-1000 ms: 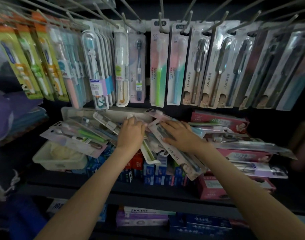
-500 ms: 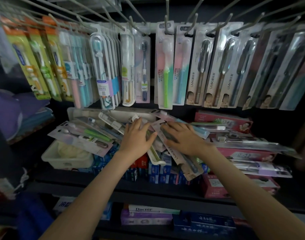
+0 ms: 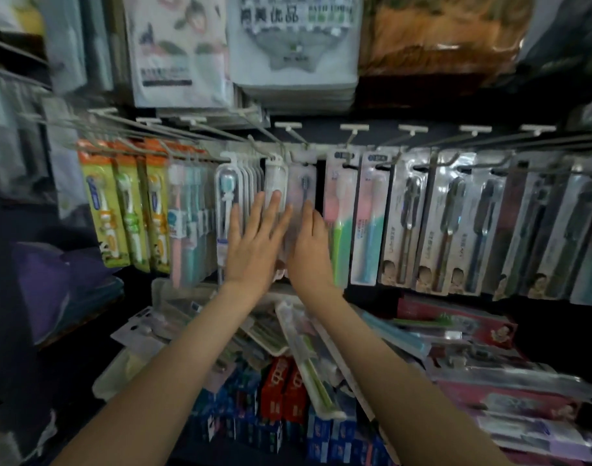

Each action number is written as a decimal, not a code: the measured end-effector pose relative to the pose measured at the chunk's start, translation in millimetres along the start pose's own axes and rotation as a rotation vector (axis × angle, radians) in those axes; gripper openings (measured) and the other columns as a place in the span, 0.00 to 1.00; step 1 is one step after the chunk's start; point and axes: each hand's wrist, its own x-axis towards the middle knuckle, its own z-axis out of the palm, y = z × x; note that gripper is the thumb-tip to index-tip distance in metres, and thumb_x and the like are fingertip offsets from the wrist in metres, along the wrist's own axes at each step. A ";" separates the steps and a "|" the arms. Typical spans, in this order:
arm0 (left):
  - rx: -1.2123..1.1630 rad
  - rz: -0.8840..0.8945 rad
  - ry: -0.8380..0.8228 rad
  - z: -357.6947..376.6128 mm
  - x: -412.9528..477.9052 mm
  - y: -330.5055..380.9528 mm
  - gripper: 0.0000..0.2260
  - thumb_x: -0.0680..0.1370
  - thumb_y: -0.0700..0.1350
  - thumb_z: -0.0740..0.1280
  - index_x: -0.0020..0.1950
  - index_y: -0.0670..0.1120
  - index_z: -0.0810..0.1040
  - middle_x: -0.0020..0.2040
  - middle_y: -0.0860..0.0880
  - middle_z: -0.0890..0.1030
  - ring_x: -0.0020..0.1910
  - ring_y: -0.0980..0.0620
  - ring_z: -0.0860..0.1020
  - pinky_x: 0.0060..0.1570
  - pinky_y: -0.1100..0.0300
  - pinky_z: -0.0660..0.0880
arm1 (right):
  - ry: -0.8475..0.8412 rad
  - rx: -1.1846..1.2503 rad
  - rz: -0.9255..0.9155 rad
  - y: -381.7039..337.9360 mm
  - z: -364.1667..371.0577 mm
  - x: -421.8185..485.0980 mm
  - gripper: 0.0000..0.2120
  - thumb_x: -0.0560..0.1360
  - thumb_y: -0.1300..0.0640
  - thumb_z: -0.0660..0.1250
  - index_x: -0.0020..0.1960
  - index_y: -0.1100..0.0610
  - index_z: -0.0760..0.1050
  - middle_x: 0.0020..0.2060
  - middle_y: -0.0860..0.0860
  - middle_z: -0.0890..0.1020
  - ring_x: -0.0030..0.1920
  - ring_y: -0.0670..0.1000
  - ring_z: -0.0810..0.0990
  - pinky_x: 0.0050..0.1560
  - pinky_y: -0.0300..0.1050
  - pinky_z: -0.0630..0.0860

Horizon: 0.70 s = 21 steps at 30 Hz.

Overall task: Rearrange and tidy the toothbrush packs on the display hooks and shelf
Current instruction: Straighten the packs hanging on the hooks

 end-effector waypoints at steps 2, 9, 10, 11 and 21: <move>0.108 -0.005 0.005 9.0 10.8 -5.5 0.43 0.67 0.53 0.74 0.76 0.48 0.55 0.77 0.47 0.55 0.75 0.45 0.52 0.71 0.40 0.38 | -0.006 -0.132 0.027 -0.9 12.6 11.3 0.35 0.77 0.63 0.60 0.76 0.66 0.42 0.75 0.63 0.50 0.74 0.59 0.54 0.74 0.48 0.52; 0.251 0.014 0.045 25.3 19.0 -14.4 0.35 0.73 0.51 0.67 0.75 0.48 0.54 0.76 0.49 0.60 0.75 0.47 0.58 0.70 0.39 0.40 | 0.073 -0.047 0.227 -0.2 37.6 31.4 0.43 0.73 0.59 0.67 0.76 0.64 0.41 0.74 0.63 0.56 0.73 0.60 0.59 0.68 0.53 0.67; 0.261 0.020 0.062 27.6 19.0 -15.4 0.35 0.73 0.50 0.67 0.75 0.48 0.53 0.76 0.49 0.60 0.75 0.47 0.58 0.70 0.39 0.41 | 0.062 -0.041 0.230 0.1 40.2 33.9 0.43 0.73 0.59 0.67 0.76 0.63 0.40 0.74 0.64 0.55 0.73 0.60 0.58 0.69 0.53 0.65; 0.261 0.025 0.076 30.1 18.8 -16.9 0.35 0.72 0.49 0.67 0.75 0.47 0.53 0.76 0.49 0.61 0.75 0.47 0.59 0.70 0.40 0.41 | 0.051 -0.036 0.233 0.6 43.1 36.6 0.44 0.74 0.59 0.66 0.76 0.63 0.39 0.74 0.64 0.54 0.74 0.60 0.58 0.70 0.53 0.64; 0.248 0.057 0.131 35.2 18.4 -26.5 0.34 0.74 0.48 0.65 0.76 0.47 0.54 0.75 0.48 0.62 0.74 0.47 0.61 0.71 0.42 0.41 | 0.129 0.154 0.241 -11.8 38.0 33.6 0.39 0.76 0.59 0.64 0.77 0.57 0.42 0.74 0.59 0.56 0.73 0.59 0.57 0.69 0.56 0.64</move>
